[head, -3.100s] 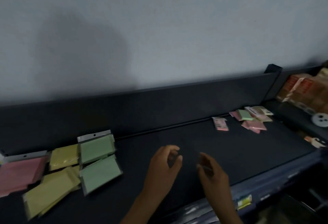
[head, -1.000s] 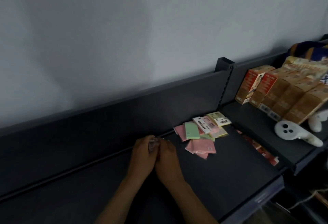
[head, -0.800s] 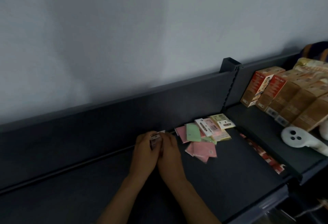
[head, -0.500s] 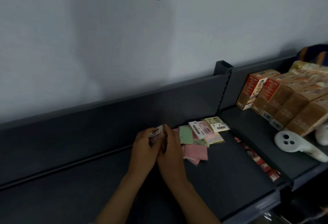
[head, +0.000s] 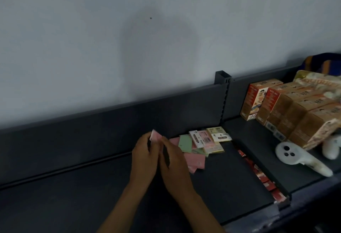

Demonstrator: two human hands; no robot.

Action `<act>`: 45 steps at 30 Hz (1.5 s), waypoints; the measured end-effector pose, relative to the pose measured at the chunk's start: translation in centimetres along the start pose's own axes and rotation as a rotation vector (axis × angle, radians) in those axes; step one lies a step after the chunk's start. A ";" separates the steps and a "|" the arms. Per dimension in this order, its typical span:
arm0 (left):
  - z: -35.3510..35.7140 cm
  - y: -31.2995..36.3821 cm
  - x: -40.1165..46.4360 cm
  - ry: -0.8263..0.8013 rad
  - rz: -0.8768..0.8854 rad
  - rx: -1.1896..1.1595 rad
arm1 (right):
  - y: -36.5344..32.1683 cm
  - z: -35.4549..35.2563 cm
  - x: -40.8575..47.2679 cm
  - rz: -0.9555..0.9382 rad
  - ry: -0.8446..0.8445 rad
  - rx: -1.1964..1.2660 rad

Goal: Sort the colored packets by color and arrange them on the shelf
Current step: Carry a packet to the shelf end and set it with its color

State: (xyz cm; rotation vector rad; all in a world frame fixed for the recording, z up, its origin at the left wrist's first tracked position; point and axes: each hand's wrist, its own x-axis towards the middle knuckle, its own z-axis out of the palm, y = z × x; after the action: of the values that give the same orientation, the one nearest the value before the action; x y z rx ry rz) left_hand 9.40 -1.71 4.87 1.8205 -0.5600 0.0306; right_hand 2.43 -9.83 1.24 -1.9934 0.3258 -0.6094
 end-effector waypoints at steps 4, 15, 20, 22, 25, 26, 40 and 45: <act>-1.4 -0.7 -1.4 0.061 -0.006 0.082 | 0.1 0.8 -0.8 -0.001 0.025 0.041; -9.1 -1.5 -6.8 0.301 -0.086 0.216 | -3.9 6.1 -3.1 -0.069 -0.066 0.241; -13.9 -2.9 -9.5 0.371 -0.152 0.290 | -6.5 9.9 -4.8 -0.101 -0.155 0.283; -15.6 -3.1 -10.4 0.406 -0.164 0.307 | -7.5 11.6 -5.5 -0.121 -0.195 0.294; -18.2 -3.5 -11.6 0.452 -0.168 0.291 | -9.0 14.0 -6.6 -0.167 -0.233 0.291; -19.0 -3.7 -11.9 0.470 -0.173 0.275 | -9.5 14.8 -7.0 -0.180 -0.237 0.288; -35.9 -7.4 -19.0 0.586 -0.202 0.259 | -18.8 29.6 -14.8 -0.132 -0.259 0.371; -41.7 -8.7 -22.0 0.620 -0.218 0.243 | -22.4 34.7 -18.1 -0.148 -0.271 0.386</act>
State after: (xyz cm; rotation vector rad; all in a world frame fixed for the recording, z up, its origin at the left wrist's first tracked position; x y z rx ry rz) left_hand 4.06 45.93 4.18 1.9665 0.0856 0.5148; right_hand 5.59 35.16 2.45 -1.7056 -0.1014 -0.4459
